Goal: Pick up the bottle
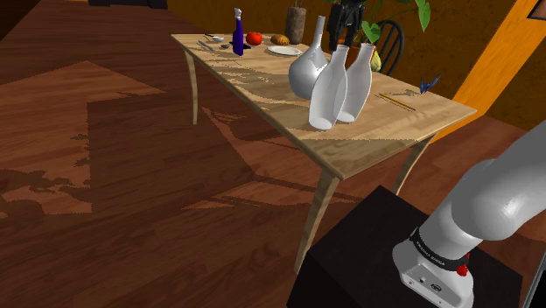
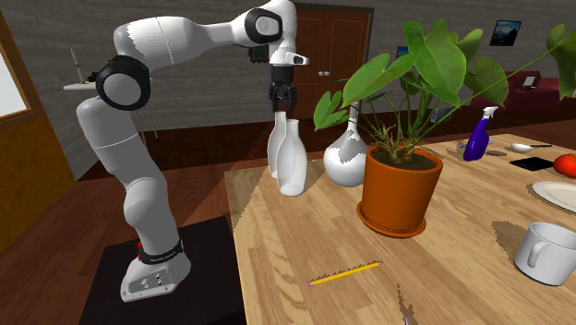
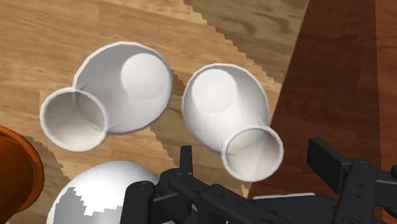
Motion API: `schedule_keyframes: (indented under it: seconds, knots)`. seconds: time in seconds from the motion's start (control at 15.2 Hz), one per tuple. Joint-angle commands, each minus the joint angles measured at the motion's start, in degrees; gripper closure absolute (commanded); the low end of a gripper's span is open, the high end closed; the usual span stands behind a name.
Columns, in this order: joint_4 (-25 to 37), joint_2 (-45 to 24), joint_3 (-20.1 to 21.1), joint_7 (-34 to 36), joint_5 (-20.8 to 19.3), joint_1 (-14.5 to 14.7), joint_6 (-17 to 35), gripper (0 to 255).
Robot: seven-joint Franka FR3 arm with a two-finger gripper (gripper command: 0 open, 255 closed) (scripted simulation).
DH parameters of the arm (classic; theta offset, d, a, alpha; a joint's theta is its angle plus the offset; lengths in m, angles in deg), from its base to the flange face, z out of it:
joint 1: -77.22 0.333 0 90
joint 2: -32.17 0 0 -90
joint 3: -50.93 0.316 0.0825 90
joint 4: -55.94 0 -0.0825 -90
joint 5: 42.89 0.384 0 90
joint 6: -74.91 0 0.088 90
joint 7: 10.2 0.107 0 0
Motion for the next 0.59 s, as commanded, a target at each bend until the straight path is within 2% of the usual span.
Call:
schedule_keyframes:
  seconds: [0.0,0.2,0.4,0.46,0.53]
  knots:
    - [-2.1,0.6,0.0,0.0,0.1,0.0,1.6,0]
    - [-5.6,1.5,0.0,0.0,0.1,0.0,4.1,0]
    - [-6.2,1.7,0.0,0.0,0.1,0.0,4.6,0]
    - [-6.3,1.7,0.0,0.0,0.1,0.0,4.6,255]
    - [-6.3,1.7,0.0,0.0,0.1,0.0,4.7,255]
